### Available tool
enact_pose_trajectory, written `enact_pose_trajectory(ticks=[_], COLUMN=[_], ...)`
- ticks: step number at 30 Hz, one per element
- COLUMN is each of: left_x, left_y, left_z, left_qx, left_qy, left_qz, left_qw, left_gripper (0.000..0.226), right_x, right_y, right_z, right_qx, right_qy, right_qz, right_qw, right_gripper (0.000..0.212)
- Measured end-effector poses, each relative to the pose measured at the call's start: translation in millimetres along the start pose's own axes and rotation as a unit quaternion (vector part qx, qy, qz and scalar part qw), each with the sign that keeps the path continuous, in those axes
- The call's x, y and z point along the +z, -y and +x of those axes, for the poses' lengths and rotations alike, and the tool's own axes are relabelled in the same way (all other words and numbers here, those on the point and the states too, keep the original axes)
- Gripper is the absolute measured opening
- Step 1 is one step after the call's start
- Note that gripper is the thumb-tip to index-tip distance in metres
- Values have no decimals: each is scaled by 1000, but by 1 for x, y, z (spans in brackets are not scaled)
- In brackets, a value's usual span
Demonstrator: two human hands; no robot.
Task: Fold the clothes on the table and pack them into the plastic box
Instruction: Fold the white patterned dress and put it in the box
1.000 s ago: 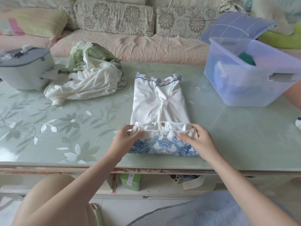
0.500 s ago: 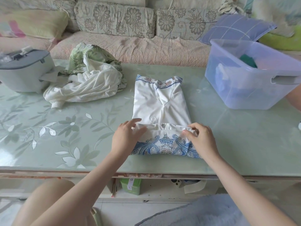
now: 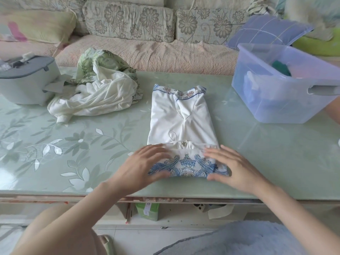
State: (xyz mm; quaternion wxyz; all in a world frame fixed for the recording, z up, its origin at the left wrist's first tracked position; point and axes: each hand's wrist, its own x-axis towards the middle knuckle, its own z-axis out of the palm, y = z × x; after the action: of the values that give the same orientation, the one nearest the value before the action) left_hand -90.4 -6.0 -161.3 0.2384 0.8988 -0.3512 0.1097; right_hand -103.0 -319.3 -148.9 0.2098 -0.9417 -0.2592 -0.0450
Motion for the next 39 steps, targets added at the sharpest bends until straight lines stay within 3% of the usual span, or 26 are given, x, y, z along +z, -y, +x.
enact_pose_trajectory(ticks=[3, 8, 15, 18, 21, 23, 25, 26, 28, 29, 31, 33, 35, 37, 39], left_x=[3, 3, 8, 14, 6, -4, -14, -17, -19, -16, -7, -1, -2, -5, -1], left_y=[14, 26, 38, 44, 36, 25, 16, 17, 20, 24, 32, 36, 32, 29, 31], left_z=[-15, -12, -7, -1, 6, 13, 26, 34, 52, 57, 56, 46, 36, 24, 14], left_qx=[19, 3, -26, -50, -158, -209, -254, -290, -354, -364, -372, -319, -191, -50, 7], left_qy=[100, 91, 24, -16, -79, -133, -181, -197, -173, -142, -108, -139, -171, -65, 74], left_qz=[75, 51, -2, -33, -82, -125, -157, -166, -140, -104, -54, -26, -16, -16, 28], left_qw=[992, 994, 999, 998, 981, 961, 937, 922, 908, 915, 920, 937, 966, 997, 997], left_gripper=[78, 61, 60, 57, 35, 19, 30, 38, 39, 32, 25, 49, 54, 57, 67], right_x=[3, 2, 16, 25, 21, 7, -6, -11, -10, -7, 2, 8, 8, 6, 7], right_y=[-10, -9, -34, -46, -44, -33, -21, -18, -16, -17, -16, -10, -5, -5, -7], right_z=[-11, -8, 4, 10, 17, 22, 32, 39, 53, 58, 61, 55, 45, 36, 27], right_qx=[32, 2, 4, 27, 116, 132, 116, 134, 192, 224, 282, 270, 173, 72, 21], right_qy=[104, 52, -36, -80, -143, -158, -168, -174, -189, -186, -159, -186, -231, -167, -19], right_qz=[-21, 6, 9, 29, 95, 152, 233, 282, 314, 262, 62, -26, -28, 11, 36], right_qw=[994, 999, 999, 996, 978, 967, 951, 934, 910, 920, 944, 944, 957, 983, 999], right_gripper=[81, 70, 86, 80, 77, 61, 24, 22, 57, 57, 36, 32, 42, 50, 71])
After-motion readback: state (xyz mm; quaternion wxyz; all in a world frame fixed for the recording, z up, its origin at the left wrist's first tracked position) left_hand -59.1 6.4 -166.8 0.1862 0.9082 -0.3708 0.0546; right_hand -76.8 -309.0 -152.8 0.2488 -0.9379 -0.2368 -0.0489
